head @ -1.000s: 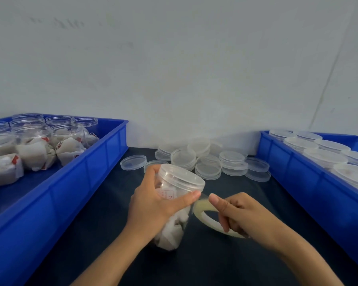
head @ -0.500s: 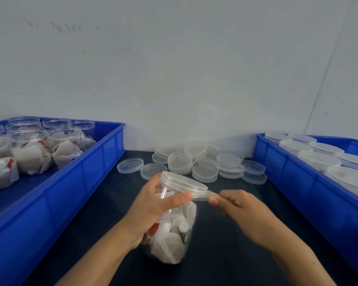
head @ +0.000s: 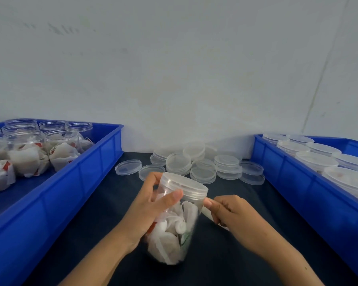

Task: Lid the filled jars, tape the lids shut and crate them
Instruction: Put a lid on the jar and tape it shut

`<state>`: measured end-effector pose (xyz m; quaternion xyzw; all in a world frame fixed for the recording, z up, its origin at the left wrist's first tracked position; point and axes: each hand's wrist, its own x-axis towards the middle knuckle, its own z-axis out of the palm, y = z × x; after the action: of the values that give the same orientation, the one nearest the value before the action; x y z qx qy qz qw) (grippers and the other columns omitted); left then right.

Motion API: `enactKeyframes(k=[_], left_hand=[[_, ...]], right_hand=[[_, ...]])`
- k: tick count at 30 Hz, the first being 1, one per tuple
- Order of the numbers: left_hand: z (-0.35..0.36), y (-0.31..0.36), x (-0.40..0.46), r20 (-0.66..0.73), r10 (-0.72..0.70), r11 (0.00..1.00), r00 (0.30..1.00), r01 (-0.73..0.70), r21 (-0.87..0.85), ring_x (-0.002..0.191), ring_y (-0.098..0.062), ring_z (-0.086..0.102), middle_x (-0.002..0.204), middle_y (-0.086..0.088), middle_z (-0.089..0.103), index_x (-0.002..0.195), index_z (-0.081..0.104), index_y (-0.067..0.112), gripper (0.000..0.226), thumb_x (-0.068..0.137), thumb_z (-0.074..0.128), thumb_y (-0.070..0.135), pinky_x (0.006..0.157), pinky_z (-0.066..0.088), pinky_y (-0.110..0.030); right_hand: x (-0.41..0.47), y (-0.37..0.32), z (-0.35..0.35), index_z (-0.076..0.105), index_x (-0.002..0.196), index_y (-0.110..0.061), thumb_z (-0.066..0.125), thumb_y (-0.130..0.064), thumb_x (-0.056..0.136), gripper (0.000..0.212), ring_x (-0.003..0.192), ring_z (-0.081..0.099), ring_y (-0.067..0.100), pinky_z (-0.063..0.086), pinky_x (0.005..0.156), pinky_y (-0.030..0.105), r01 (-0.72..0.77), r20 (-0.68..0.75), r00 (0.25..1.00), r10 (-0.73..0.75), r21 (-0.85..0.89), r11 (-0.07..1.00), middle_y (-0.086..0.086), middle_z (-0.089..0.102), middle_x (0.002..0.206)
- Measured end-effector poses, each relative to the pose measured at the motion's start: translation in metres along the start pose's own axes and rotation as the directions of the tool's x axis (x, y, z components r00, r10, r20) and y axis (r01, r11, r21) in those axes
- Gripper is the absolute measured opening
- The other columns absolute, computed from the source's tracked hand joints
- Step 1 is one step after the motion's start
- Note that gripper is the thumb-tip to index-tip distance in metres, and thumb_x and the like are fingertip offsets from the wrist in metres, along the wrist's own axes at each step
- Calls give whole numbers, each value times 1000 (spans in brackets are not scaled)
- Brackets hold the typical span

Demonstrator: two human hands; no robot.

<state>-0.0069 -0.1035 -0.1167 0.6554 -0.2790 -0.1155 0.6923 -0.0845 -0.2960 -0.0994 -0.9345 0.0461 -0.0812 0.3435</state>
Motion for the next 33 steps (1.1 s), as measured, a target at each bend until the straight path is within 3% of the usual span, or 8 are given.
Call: enactKeyframes(k=[2,6,11,15,19,25,28,33], left_hand=[[2,-1,0,-33,47,999,998,-46,25,107,-10,65,114,5,69,114,61,33,60,62,72,60,90,52,-30],[8,-3,-4,-92,191,978,977,-182,99,111,-5,62,116,11,67,121,57,35,53,74,69,57,90,50,-19],[10,-5,-2,-152,218,923,964,-153,352,110,7,58,116,29,59,115,46,50,84,41,80,73,88,51,-23],[8,-8,0,-212,217,935,953,-141,324,106,6,60,111,29,61,114,48,44,83,42,80,70,88,54,-27],[9,-8,1,-253,247,935,936,-161,316,100,5,62,108,28,62,110,48,40,77,45,80,65,83,56,-29],[3,-8,4,-249,242,933,938,-155,324,101,8,59,107,31,59,111,47,39,77,46,79,65,77,54,-17],[2,-7,6,-237,230,944,944,-156,292,99,11,59,105,32,60,109,48,37,74,46,79,60,71,48,-6],[-2,-4,9,-192,186,957,964,-133,259,98,11,60,102,29,64,109,50,30,70,53,91,40,71,47,-4]], right_hand=[[-1,-1,0,53,63,-20,26,-87,59,72,50,39,7,38,57,25,-20,11,1000,20,-2,1000,-5,47,55],[-3,-5,3,58,68,-16,26,-83,62,76,49,40,6,39,55,24,-41,-6,999,41,-16,999,-5,48,57],[-7,-14,20,56,77,-7,20,-75,81,77,59,47,14,44,61,31,-25,-115,993,2,-195,980,0,54,64],[-8,-17,21,43,69,-14,31,-69,88,60,55,37,12,35,54,29,-11,-90,996,-7,-201,979,-4,44,60],[-8,-18,19,51,78,-6,24,-84,67,83,57,37,11,35,56,29,10,-26,1000,-13,-118,993,-3,45,63],[-7,-13,11,58,75,-17,20,-87,67,80,48,39,4,38,57,27,60,-3,998,-60,37,997,-9,45,49],[-5,-8,3,58,69,-17,22,-84,71,76,47,41,5,40,56,27,63,-32,997,-64,-44,997,-6,46,50],[-4,-3,-10,52,70,-15,27,-84,68,73,48,38,5,34,53,27,82,-101,990,-99,-160,984,-6,46,55]])
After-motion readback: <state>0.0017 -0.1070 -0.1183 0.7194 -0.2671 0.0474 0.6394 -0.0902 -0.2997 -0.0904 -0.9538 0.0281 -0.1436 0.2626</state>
